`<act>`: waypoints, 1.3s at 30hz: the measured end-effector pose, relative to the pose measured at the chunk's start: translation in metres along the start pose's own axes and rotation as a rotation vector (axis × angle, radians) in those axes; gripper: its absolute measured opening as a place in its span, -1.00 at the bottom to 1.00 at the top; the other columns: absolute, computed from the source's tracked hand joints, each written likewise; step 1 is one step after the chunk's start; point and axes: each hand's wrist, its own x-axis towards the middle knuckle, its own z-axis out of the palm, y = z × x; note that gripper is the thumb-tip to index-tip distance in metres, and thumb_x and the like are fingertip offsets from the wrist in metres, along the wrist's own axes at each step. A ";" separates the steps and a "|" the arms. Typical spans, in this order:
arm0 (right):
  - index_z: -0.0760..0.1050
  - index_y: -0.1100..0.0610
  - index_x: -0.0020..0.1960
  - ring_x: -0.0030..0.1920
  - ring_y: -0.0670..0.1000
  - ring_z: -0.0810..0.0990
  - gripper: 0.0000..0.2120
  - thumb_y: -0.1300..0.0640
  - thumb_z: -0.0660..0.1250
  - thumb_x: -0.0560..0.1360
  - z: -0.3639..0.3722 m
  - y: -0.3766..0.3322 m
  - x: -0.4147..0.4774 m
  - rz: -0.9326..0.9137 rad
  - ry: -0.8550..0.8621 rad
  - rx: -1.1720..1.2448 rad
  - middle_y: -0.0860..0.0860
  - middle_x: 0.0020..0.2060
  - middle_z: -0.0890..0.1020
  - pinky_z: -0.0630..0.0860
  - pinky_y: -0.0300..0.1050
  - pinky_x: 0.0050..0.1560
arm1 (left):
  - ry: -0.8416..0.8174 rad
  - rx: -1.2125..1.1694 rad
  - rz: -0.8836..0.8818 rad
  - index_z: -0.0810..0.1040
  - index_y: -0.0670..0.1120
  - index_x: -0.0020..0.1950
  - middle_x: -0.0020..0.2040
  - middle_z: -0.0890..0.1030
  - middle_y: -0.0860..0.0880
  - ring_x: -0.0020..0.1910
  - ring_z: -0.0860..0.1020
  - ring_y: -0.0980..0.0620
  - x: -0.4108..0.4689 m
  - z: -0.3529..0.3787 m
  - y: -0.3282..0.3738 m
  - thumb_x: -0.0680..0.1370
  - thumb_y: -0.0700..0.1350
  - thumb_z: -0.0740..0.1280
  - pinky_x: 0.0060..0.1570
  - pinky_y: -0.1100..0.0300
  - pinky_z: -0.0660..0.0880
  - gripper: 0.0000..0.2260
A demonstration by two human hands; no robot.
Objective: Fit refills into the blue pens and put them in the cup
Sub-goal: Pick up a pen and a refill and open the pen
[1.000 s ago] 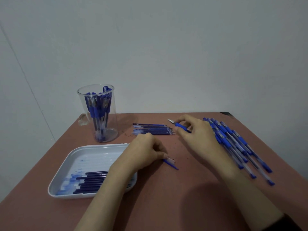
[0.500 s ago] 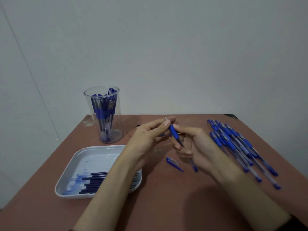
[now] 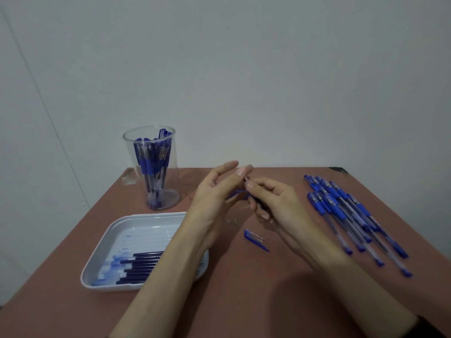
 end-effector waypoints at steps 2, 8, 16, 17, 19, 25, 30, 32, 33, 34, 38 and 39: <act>0.64 0.11 -0.06 -0.54 -0.07 0.25 -0.86 0.08 0.33 0.53 -0.004 -0.001 0.003 -0.007 0.068 0.014 0.01 -0.46 0.49 0.06 -0.14 -0.44 | -0.022 -0.016 -0.004 0.47 -0.12 0.21 0.01 0.69 -0.07 -0.07 0.64 0.02 -0.001 0.000 0.002 0.49 -0.22 0.33 -0.02 0.16 0.58 -0.70; 0.61 0.15 0.00 -0.54 -0.08 0.27 -0.86 0.10 0.35 0.52 -0.017 -0.006 0.007 -0.048 0.185 -0.014 0.01 -0.45 0.52 0.13 -0.17 -0.46 | 0.041 0.085 0.060 0.52 -0.10 0.17 -0.05 0.69 -0.03 0.00 0.63 0.09 0.001 -0.007 0.003 0.51 -0.32 0.31 0.00 0.29 0.56 -0.74; 0.62 0.17 -0.09 -0.55 -0.04 0.27 -0.91 0.16 0.37 0.50 -0.011 -0.005 0.002 -0.028 -0.004 -0.033 0.09 -0.45 0.49 0.20 -0.19 -0.51 | -0.011 0.161 0.091 0.56 -0.07 0.16 -0.05 0.70 0.00 -0.03 0.64 0.14 0.001 -0.006 0.002 0.49 -0.33 0.34 0.00 0.34 0.54 -0.71; 0.62 0.17 -0.09 -0.55 -0.04 0.27 -0.91 0.15 0.37 0.50 -0.011 -0.005 0.002 -0.029 -0.011 -0.043 0.08 -0.45 0.50 0.21 -0.19 -0.51 | 0.010 0.174 0.099 0.58 -0.06 0.12 -0.09 0.70 0.00 -0.06 0.65 0.15 0.001 -0.006 0.002 0.48 -0.32 0.36 -0.03 0.36 0.53 -0.73; 0.62 0.16 -0.09 -0.55 -0.05 0.29 -0.91 0.15 0.38 0.50 -0.011 -0.005 0.002 -0.037 -0.011 -0.075 0.07 -0.45 0.51 0.22 -0.19 -0.50 | 0.053 0.208 0.113 0.61 -0.05 0.06 -0.16 0.70 0.03 -0.13 0.65 0.17 0.001 -0.006 0.002 0.46 -0.30 0.39 -0.09 0.39 0.53 -0.76; 0.64 -0.02 -0.05 -0.44 -0.02 0.42 -0.94 0.06 0.41 0.49 -0.009 -0.002 -0.001 -0.171 0.055 -0.347 0.00 -0.43 0.53 0.41 -0.13 -0.39 | 0.140 0.286 0.103 0.66 -0.07 -0.10 -0.26 0.67 0.03 -0.17 0.61 0.11 0.002 -0.007 -0.003 0.44 -0.22 0.44 0.00 0.22 0.54 -0.92; 0.62 -0.06 -0.01 -0.32 -0.20 0.54 -0.91 0.04 0.42 0.48 -0.007 0.000 -0.006 -0.361 0.141 -0.663 -0.24 -0.38 0.57 0.40 -0.39 -0.29 | 0.202 0.332 0.059 0.62 -0.12 -0.16 -0.28 0.62 0.00 -0.25 0.58 0.14 0.001 -0.007 -0.005 0.44 -0.13 0.44 -0.16 0.27 0.49 -0.92; 0.62 -0.06 0.00 -0.27 -0.22 0.56 -0.89 0.04 0.43 0.47 -0.008 0.000 -0.005 -0.404 0.171 -0.737 -0.27 -0.37 0.58 0.41 -0.40 -0.27 | 0.231 0.321 0.054 0.58 -0.13 -0.21 -0.34 0.59 0.03 -0.30 0.56 0.15 0.001 -0.007 -0.003 0.45 -0.09 0.43 -0.22 0.30 0.50 -0.87; 0.61 -0.07 -0.02 -0.26 -0.20 0.56 -0.89 0.03 0.44 0.46 -0.010 0.000 -0.004 -0.428 0.189 -0.769 -0.25 -0.35 0.59 0.42 -0.38 -0.26 | 0.258 0.305 0.058 0.57 -0.13 -0.23 -0.38 0.58 0.06 -0.34 0.54 0.17 0.002 -0.007 -0.002 0.46 -0.08 0.43 -0.27 0.33 0.49 -0.86; 0.61 -0.08 -0.03 -0.26 -0.19 0.56 -0.90 0.03 0.44 0.45 -0.011 0.001 -0.003 -0.447 0.208 -0.796 -0.24 -0.33 0.59 0.44 -0.34 -0.25 | 0.290 0.291 0.064 0.56 -0.12 -0.24 -0.40 0.56 0.08 -0.37 0.53 0.19 0.003 -0.008 -0.001 0.46 -0.07 0.42 -0.31 0.36 0.48 -0.85; 0.60 -0.06 -0.07 -0.31 -0.14 0.52 -0.92 0.03 0.45 0.44 -0.018 0.001 0.001 -0.437 0.300 -0.828 -0.14 -0.36 0.59 0.49 -0.17 -0.27 | 0.341 0.279 0.091 0.57 -0.09 -0.23 -0.36 0.53 0.06 -0.38 0.50 0.21 0.004 -0.014 0.004 0.46 -0.12 0.43 -0.32 0.36 0.49 -0.90; 0.61 -0.04 -0.07 -0.33 -0.11 0.51 -0.93 0.04 0.45 0.44 -0.020 0.002 0.002 -0.424 0.330 -0.815 -0.10 -0.37 0.58 0.49 -0.12 -0.28 | 0.322 0.311 0.099 0.58 -0.08 -0.22 -0.34 0.54 0.04 -0.39 0.51 0.23 0.004 -0.015 0.004 0.46 -0.15 0.43 -0.33 0.37 0.49 -0.92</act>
